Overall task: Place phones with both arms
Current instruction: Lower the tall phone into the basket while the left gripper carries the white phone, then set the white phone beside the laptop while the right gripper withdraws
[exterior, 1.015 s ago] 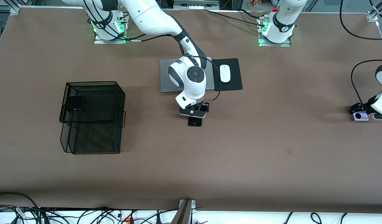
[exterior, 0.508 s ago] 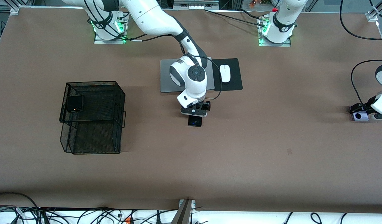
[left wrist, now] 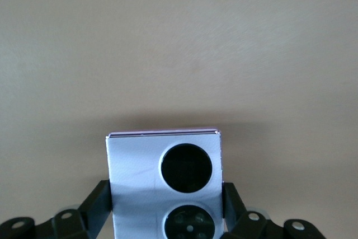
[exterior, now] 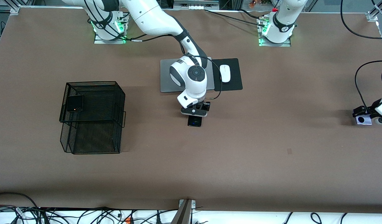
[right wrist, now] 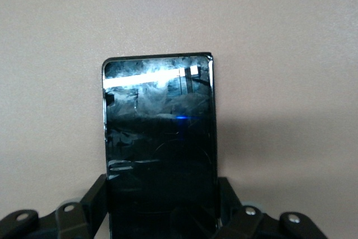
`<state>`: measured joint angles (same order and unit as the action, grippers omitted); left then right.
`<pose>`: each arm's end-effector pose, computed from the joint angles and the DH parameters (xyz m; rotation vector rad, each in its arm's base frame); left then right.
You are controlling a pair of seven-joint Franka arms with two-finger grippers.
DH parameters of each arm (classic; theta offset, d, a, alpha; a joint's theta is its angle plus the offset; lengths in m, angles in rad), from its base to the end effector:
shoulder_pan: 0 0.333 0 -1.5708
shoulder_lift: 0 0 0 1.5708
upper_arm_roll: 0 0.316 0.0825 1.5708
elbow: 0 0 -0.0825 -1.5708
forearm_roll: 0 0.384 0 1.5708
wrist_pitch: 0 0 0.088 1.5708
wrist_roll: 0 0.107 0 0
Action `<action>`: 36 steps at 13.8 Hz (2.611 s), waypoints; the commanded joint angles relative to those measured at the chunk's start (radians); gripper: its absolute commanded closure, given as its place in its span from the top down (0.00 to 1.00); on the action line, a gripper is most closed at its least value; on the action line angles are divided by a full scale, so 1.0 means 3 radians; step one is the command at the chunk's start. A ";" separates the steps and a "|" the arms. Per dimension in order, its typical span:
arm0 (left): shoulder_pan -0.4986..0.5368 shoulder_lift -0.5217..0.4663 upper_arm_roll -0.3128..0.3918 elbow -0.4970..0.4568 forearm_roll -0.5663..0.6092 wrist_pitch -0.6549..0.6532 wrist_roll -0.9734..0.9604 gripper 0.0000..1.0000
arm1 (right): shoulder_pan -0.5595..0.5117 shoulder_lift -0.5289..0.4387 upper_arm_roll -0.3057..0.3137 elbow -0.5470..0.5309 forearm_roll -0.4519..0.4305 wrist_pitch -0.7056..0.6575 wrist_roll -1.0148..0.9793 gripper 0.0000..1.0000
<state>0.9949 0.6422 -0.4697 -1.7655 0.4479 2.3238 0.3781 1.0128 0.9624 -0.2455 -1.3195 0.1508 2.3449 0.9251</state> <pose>0.5535 0.3608 0.2312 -3.0890 0.1240 0.0182 0.5058 0.5524 0.1703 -3.1144 0.2303 -0.1930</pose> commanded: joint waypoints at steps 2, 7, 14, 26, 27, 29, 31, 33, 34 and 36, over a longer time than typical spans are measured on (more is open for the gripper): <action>-0.0105 -0.0070 -0.0244 0.0525 0.0016 -0.0912 -0.0008 0.45 | -0.0047 -0.0155 0.0005 0.0016 0.0044 -0.0187 -0.0082 0.00; -0.0626 -0.0075 -0.0285 0.1190 0.0015 -0.2038 -0.0268 0.45 | -0.0185 -0.0528 -0.0020 0.0210 0.0244 -0.0912 -0.0287 0.00; -0.1474 -0.0244 -0.0581 0.1457 -0.0076 -0.2760 -0.1295 0.45 | -0.0236 -0.1218 -0.0326 0.0226 0.0208 -0.1843 -0.0674 0.00; -0.3412 0.0579 -0.0664 0.1462 -0.0480 -0.1504 -0.3146 0.50 | -0.0236 -0.3175 -0.1671 -0.2430 -0.0404 -0.1304 -0.2526 0.00; -0.3535 0.0666 -0.0659 0.1457 -0.0465 -0.1361 -0.3223 0.50 | -0.0236 -0.3304 -0.1722 -0.2706 -0.0507 -0.1090 -0.2552 0.00; -0.3775 0.0804 -0.0572 0.1447 -0.0455 -0.1059 -0.3559 0.50 | -0.0236 -0.3423 -0.1754 -0.3111 -0.0589 -0.0670 -0.2562 0.00; -0.4168 0.0866 -0.0221 0.1447 -0.0455 -0.0783 -0.3745 0.50 | -0.0236 -0.3362 -0.1754 -0.3291 -0.0584 -0.0358 -0.2562 0.00; -0.4603 0.0927 0.0204 0.1442 -0.0460 -0.0583 -0.3888 0.50 | -0.0236 -0.3234 -0.1743 -0.3328 -0.0584 -0.0168 -0.2552 0.00; -0.4711 0.0948 0.0271 0.1442 -0.0475 -0.0491 -0.3965 0.50 | -0.0236 -0.3178 -0.1743 -0.3328 -0.0579 -0.0116 -0.2552 0.00; -0.4743 0.1004 0.0282 0.1442 -0.0465 -0.0368 -0.4098 0.50 | -0.0241 -0.3055 -0.1743 -0.3328 -0.0569 0.0021 -0.2562 0.00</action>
<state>-0.4077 0.9390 -0.4070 -1.3539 0.3182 2.1930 -0.8210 0.9372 0.0244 -0.7681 -2.3192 -0.0084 2.3113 0.1524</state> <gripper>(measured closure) 0.150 0.194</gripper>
